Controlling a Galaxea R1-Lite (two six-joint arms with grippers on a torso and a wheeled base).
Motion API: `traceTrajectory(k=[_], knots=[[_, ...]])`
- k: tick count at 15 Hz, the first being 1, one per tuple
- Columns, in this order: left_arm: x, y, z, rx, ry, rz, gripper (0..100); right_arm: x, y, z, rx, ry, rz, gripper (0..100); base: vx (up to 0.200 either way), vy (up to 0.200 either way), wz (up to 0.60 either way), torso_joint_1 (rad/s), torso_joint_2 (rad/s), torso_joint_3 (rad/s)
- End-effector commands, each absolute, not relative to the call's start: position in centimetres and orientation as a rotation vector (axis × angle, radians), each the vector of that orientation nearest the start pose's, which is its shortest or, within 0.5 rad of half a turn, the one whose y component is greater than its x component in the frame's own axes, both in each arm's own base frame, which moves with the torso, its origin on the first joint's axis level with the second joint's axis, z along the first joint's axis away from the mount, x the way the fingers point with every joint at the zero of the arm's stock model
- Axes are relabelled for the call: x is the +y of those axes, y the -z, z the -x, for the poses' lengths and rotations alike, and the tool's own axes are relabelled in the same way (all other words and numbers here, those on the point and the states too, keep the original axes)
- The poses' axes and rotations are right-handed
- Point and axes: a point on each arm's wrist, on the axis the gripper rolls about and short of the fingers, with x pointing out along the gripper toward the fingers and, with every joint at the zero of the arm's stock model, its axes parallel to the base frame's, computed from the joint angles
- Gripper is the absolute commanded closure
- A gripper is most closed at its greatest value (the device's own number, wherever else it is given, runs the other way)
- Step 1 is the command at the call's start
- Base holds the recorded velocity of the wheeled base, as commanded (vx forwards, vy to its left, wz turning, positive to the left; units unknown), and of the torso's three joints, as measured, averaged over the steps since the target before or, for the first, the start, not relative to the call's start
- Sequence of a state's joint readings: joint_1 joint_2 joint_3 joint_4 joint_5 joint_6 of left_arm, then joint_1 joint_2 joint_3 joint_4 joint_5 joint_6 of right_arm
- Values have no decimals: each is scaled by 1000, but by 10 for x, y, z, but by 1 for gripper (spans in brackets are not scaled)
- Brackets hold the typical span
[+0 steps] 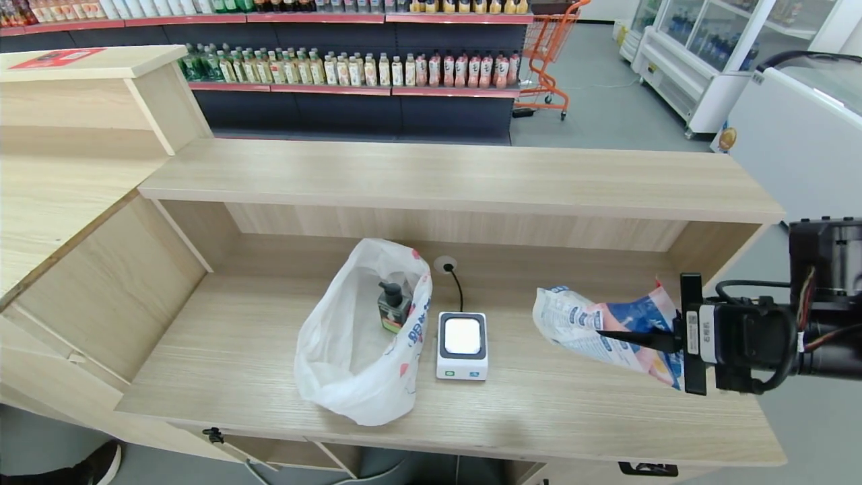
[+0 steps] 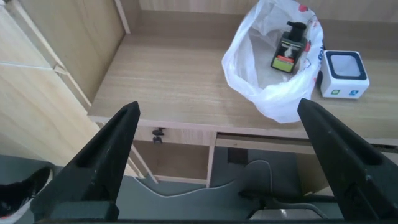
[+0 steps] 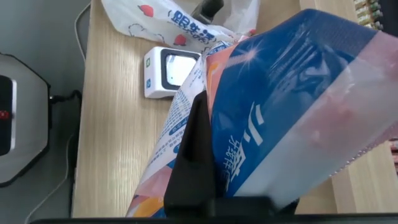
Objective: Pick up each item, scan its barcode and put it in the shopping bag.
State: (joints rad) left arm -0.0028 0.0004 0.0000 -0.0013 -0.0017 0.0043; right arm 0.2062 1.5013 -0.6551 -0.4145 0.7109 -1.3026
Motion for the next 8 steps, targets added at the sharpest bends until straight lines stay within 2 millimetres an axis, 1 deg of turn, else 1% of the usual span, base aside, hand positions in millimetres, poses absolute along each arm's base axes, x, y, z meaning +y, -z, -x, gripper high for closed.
traceTrajectory(k=[1, 3, 4, 6, 8], knots=[[0, -76, 23, -2, 5, -6, 0, 55, -169, -251, -173, -1029, 1060, 100, 0, 200, 0, -7, -2, 2], [0, -76, 23, -2, 5, -6, 0, 52, -160, -256, -155, -1047, 1056, 100, 0, 200, 0, 5, 2, 0], [0, -76, 23, -2, 5, -5, 0, 47, -154, -259, -135, -1041, 1065, 100, 0, 0, 0, 0, 0, 0], [0, -76, 23, -2, 5, -5, 0, 36, -135, -271, -98, -1045, 1105, 100, 0, 0, 0, 0, 0, 0], [0, -76, 23, -2, 5, -3, 0, 33, -119, -279, -82, -1070, 1144, 100, 0, 0, 0, 0, 0, 0]])
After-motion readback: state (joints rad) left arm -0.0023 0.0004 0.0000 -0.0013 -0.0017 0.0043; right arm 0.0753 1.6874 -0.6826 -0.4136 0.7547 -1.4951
